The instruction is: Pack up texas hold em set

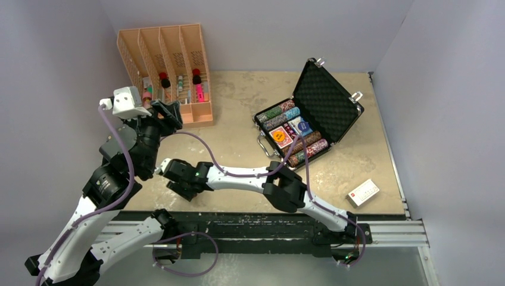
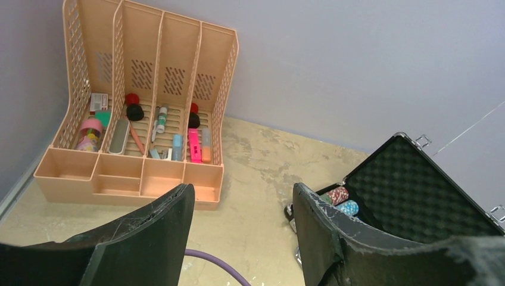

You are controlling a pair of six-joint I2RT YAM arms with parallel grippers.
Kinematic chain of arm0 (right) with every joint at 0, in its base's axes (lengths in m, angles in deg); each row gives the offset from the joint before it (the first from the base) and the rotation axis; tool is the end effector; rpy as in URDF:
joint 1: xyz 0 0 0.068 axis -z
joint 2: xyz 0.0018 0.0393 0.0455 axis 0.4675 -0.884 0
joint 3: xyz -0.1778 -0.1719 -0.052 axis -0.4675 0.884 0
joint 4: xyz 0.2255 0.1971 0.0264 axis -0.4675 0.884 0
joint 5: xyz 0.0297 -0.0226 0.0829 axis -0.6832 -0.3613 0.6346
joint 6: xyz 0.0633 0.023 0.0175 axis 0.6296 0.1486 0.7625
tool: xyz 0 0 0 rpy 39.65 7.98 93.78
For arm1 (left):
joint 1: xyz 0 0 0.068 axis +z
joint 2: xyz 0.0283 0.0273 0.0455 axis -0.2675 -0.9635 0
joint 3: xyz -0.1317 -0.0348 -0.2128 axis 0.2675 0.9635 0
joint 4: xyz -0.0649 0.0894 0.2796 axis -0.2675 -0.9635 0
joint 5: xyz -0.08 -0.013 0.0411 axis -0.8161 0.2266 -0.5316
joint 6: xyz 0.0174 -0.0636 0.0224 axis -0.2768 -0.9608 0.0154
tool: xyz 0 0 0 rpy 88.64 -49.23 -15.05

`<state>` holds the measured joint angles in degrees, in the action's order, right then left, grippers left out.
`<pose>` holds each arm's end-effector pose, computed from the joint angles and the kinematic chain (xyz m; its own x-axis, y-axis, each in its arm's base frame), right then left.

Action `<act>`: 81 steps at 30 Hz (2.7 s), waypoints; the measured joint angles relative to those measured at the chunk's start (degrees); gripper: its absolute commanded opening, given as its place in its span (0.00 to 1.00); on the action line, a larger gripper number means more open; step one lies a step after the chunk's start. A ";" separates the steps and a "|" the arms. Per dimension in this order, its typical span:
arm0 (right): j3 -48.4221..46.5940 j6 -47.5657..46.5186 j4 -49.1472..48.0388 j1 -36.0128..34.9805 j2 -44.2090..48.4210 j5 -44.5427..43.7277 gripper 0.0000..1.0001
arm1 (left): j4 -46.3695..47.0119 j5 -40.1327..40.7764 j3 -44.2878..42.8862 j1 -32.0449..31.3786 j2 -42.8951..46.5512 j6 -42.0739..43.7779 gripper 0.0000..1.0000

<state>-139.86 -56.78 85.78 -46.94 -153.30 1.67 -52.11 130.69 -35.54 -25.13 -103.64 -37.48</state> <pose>0.1605 0.5621 0.1270 -0.3496 -0.6563 -0.6687 -0.8872 0.4613 0.0111 0.1643 -0.0914 0.4663 0.0301 -0.3681 -0.9293 -0.0089 0.9296 -0.3685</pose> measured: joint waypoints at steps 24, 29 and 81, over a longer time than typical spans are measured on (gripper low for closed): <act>31.85 4.37 1.97 10.91 20.87 -0.72 0.59 | 2.19 -2.36 4.59 0.00 -0.96 -0.24 0.61; 31.76 4.48 2.89 10.69 20.92 -0.39 0.60 | 2.16 -2.45 5.05 0.00 -0.98 -0.59 0.61; 51.43 30.25 -15.32 30.86 48.22 3.65 0.41 | 28.02 -31.21 39.26 0.00 -18.01 -20.85 0.69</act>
<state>-88.43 -26.53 70.46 -16.07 -105.08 5.32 -24.09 99.48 3.71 -25.13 -121.65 -58.33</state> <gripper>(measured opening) 0.424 0.694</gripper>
